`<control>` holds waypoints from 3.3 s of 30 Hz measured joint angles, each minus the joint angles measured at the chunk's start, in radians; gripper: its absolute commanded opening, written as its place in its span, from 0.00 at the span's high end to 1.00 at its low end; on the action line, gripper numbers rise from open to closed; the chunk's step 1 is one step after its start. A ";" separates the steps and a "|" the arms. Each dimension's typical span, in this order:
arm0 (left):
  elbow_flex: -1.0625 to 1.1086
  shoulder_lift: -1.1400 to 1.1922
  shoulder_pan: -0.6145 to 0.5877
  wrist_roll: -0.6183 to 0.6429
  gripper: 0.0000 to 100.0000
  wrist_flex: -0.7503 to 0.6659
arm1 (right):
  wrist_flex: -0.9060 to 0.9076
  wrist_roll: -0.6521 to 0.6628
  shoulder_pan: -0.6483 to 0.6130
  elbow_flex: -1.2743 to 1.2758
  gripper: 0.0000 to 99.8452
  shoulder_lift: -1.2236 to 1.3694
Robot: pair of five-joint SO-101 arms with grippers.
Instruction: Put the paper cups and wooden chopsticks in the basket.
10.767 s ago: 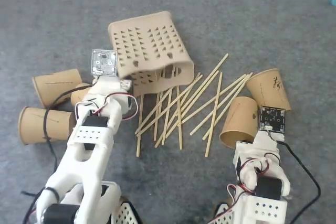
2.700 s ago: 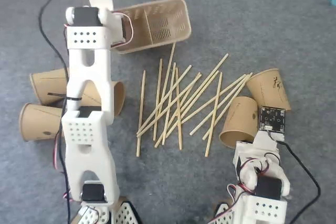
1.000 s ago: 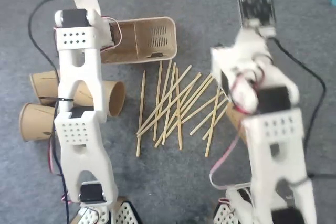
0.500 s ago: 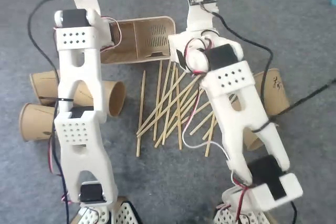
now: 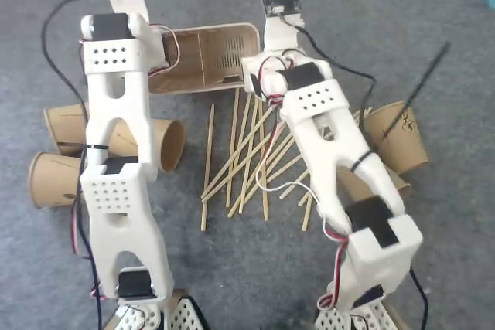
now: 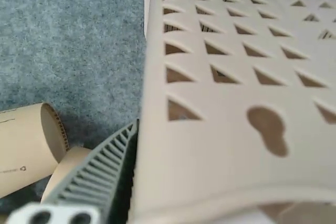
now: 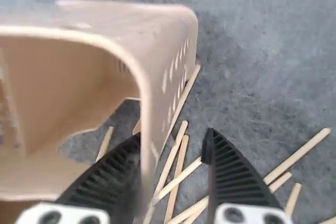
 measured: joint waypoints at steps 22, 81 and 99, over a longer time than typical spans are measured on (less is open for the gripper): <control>0.020 -0.054 0.006 0.000 0.98 0.005 | 0.678 0.034 0.009 -0.577 0.99 0.129; 1.567 -1.280 -0.192 -0.092 0.82 -0.580 | 0.902 0.051 0.014 -0.850 0.99 0.160; 1.599 -1.280 -0.192 -0.092 0.82 -0.580 | 0.904 -0.012 0.021 -0.974 0.85 0.206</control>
